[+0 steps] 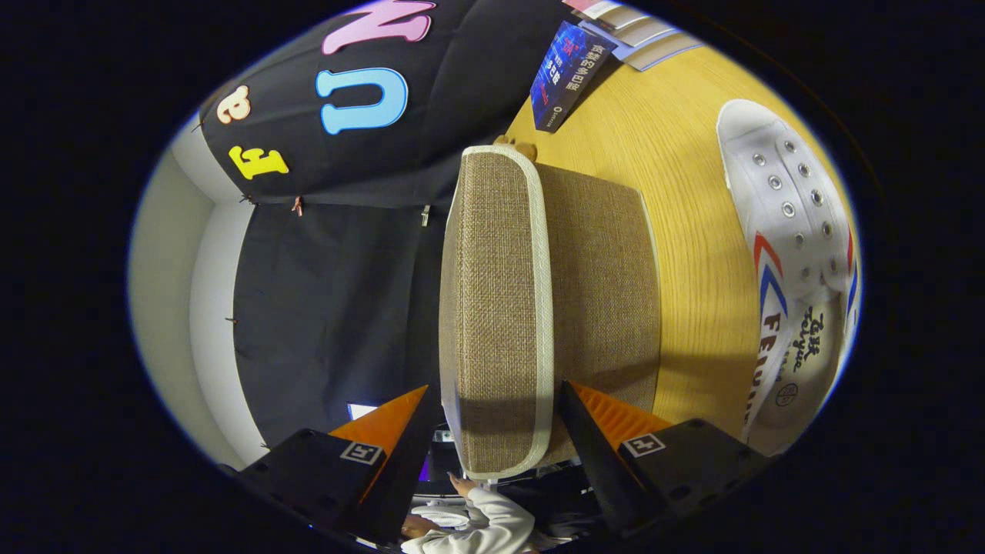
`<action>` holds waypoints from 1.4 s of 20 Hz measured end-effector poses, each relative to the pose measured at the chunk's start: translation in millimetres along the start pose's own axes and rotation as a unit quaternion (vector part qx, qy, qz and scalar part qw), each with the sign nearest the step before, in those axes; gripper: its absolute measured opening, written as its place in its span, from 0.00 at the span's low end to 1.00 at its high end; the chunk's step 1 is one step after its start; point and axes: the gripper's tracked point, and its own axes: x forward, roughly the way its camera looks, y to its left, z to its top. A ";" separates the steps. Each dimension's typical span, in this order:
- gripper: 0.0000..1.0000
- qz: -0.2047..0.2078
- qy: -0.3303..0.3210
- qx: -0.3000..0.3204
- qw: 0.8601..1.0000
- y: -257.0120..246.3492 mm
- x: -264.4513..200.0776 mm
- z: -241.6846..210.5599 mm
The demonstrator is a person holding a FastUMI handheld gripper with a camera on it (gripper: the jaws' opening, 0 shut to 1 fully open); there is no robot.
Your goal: Open the storage box then place both shoes into the box .Put the left shoe in first, then the right shoe, with the right side of both shoes facing outward in a uniform manner.
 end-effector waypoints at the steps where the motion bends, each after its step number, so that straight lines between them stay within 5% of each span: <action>1: 0.96 0.009 0.006 0.012 1.000 3.1 -1.7 -2.5; 12: 0.95 0.085 -0.013 0.081 0.993 73.3 -57.6 6.9; 14: 0.68 0.077 -0.028 0.084 0.993 74.9 -60.0 13.5; 16: 0.68 0.079 -0.012 0.088 0.993 82.0 -58.2 4.9; 21: 0.46 0.044 0.006 0.058 0.997 80.4 -39.0 -7.5; 23: 0.12 0.013 -0.029 0.046 0.998 72.3 -31.0 4.9; 28: 0.05 0.005 -0.036 0.024 0.999 102.9 -26.7 -5.3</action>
